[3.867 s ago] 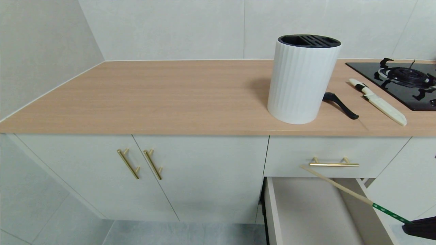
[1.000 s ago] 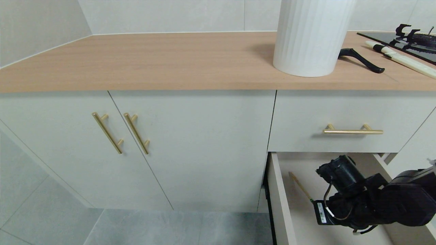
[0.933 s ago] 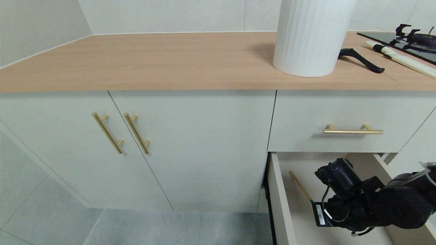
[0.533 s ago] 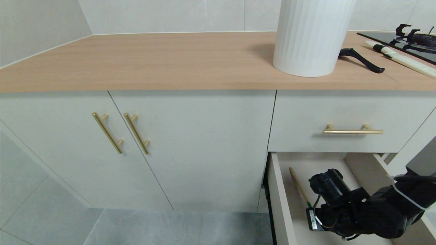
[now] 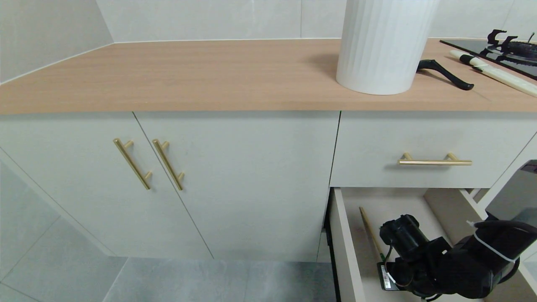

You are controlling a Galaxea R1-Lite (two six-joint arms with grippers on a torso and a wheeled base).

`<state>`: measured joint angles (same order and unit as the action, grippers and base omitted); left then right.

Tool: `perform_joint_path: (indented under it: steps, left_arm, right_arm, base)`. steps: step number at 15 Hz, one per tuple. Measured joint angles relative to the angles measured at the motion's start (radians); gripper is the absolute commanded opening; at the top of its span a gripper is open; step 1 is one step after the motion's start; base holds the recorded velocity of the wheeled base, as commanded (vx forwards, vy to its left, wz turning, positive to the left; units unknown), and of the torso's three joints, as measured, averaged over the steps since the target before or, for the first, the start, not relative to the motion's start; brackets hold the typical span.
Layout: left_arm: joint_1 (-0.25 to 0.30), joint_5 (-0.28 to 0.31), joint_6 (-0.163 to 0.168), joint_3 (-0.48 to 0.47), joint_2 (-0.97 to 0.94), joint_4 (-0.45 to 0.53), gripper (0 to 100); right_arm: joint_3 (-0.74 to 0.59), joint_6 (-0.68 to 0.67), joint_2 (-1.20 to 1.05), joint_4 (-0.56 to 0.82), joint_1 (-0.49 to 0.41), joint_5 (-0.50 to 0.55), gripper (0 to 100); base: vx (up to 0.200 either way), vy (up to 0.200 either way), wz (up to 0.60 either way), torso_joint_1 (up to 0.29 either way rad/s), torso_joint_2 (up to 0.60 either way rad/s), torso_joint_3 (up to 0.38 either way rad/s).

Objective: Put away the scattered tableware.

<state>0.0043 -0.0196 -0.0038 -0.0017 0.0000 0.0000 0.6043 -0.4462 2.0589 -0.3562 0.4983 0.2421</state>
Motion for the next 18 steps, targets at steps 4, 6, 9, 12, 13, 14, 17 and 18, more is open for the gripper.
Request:
perform_joint_path:
  steps: [4, 6, 9, 12, 13, 14, 17, 18]
  left_arm:
    - [0.000, 0.000, 0.000, 0.000, 0.000, 0.000, 100]
    - [0.000, 0.000, 0.000, 0.000, 0.000, 0.000, 100]
    - [0.000, 0.000, 0.000, 0.000, 0.000, 0.000, 100]
    - [0.000, 0.000, 0.000, 0.000, 0.000, 0.000, 100]
    - [0.000, 0.000, 0.000, 0.000, 0.000, 0.000, 100]
    - [0.000, 0.000, 0.000, 0.000, 0.000, 0.000, 100]
    - [0.000, 0.000, 0.000, 0.000, 0.000, 0.000, 100]
    - [0.000, 0.000, 0.000, 0.000, 0.000, 0.000, 100]
  right_arm:
    - [0.001, 0.000, -0.002, 0.000, 0.000, 0.000, 100]
    - [0.001, 0.000, -0.009, 0.000, 0.000, 0.000, 100]
    - [0.001, 0.003, -0.075, 0.007, -0.008, -0.004, 100]
    - [0.008, 0.025, -0.220, 0.099, -0.037, -0.014, 100]
    - [0.020, 0.034, -0.280, 0.165, -0.045, -0.018, 100]
    - [0.039, 0.040, -0.345, 0.241, -0.051, -0.025, 100]
    - [0.129, 0.055, -0.537, 0.487, -0.065, -0.048, 100]
    - [0.158, 0.076, -0.602, 0.543, -0.076, -0.053, 100]
  base:
    - [0.000, 0.000, 0.00, 0.000, 0.00, 0.000]
    - [0.000, 0.000, 0.00, 0.000, 0.00, 0.000]
    - [0.000, 0.000, 0.00, 0.000, 0.00, 0.000]
    - [0.000, 0.000, 0.00, 0.000, 0.00, 0.000]
    - [0.000, 0.000, 0.00, 0.000, 0.00, 0.000]
    - [0.000, 0.000, 0.00, 0.000, 0.00, 0.000]
    - [0.000, 0.000, 0.00, 0.000, 0.00, 0.000]
    - [0.000, 0.000, 0.00, 0.000, 0.00, 0.000]
